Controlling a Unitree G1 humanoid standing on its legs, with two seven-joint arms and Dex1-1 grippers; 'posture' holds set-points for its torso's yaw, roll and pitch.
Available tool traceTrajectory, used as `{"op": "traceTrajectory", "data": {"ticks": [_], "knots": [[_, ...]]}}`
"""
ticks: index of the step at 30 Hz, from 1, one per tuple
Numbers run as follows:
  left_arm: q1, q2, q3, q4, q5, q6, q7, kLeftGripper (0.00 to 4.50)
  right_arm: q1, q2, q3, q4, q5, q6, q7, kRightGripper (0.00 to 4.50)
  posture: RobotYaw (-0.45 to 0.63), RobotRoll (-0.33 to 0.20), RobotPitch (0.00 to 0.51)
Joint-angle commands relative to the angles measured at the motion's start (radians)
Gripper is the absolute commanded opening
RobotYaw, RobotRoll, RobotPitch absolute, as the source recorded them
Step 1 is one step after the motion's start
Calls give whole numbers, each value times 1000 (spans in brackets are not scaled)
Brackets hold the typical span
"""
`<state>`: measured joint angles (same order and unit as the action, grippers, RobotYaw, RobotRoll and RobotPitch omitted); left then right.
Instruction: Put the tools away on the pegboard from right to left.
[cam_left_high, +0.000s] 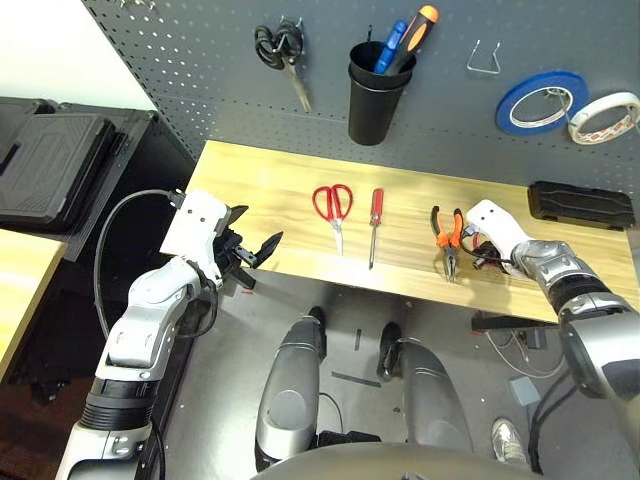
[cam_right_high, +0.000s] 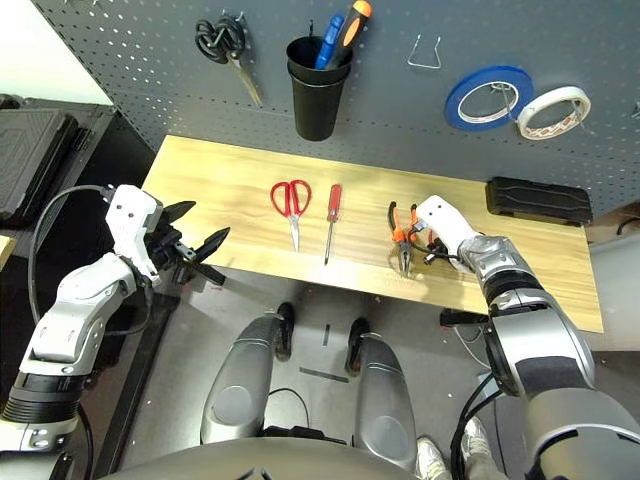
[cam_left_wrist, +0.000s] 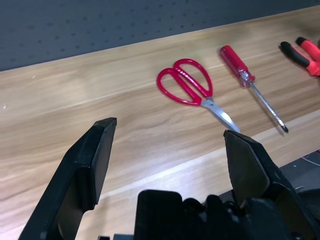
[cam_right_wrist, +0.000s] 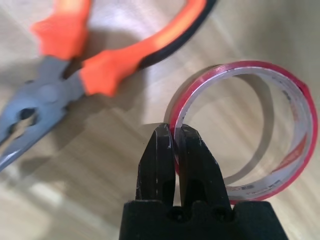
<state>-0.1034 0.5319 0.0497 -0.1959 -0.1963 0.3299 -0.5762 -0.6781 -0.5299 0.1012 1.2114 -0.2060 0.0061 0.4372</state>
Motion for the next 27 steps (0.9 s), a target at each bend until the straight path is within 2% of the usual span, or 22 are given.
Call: {"op": "traceTrajectory", "data": {"ticks": [1,7,13,20,27], "knots": [[5,-13,-6,-23,-20,-16,-18,4500,77,-33,-44,-43,24,-94,-85,9,363,0,293],[-10,-27,-10,-55,-80,-34,-72,4500,200,-61,-110,-129,49,-268,-224,9,343,0,276],[-27,-25,-23,-195,-215,9,-155,4500,317,-80,-162,-170,46,-450,-384,9,328,0,268],[-74,-22,-18,-335,-353,81,-174,4500,407,-98,-205,-138,42,-604,-524,9,324,0,261],[-129,-22,-36,-393,-396,109,-159,4500,455,-160,-250,-78,55,-696,-614,9,317,0,256]]}}
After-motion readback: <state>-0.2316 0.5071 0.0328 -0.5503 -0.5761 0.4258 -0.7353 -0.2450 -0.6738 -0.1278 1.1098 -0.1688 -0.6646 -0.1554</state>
